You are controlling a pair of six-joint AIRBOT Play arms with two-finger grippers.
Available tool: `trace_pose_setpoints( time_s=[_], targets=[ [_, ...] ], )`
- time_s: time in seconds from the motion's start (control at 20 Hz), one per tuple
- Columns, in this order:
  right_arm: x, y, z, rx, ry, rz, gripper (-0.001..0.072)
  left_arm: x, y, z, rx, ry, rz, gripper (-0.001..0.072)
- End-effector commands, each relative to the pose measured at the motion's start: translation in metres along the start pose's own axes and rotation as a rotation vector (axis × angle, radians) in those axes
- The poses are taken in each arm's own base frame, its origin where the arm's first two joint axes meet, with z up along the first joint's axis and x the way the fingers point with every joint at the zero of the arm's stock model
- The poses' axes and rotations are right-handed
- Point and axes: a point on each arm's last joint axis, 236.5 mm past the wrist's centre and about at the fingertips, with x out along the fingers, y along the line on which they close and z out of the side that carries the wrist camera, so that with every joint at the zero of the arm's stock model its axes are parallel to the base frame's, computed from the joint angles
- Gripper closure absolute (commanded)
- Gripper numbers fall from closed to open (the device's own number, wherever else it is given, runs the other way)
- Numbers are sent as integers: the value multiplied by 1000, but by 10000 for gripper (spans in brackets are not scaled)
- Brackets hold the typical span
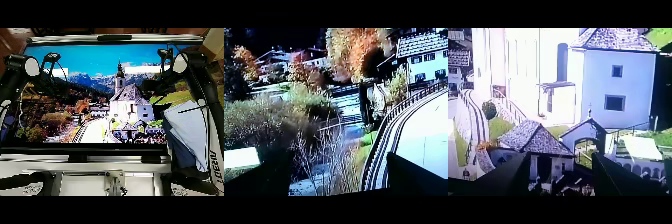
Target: Fold the shirts.
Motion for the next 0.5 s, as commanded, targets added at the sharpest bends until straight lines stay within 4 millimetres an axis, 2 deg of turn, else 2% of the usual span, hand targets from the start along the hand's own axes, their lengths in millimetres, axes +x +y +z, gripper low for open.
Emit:
trace_pose_setpoints(
  time_s=[0.0, 0.25, 0.45],
  targets=[
    [8, 9, -2, -16, 18, 18, 209, 5, -2, 8, -4, -23, 1, 3],
    [8, 9, -2, -16, 18, 18, 208, 7, -3, 8, 1, -20, 0, 4],
    [8, 9, -2, -16, 18, 18, 208, 7, -3, 17, 11, -56, -2, 4]
  ],
)
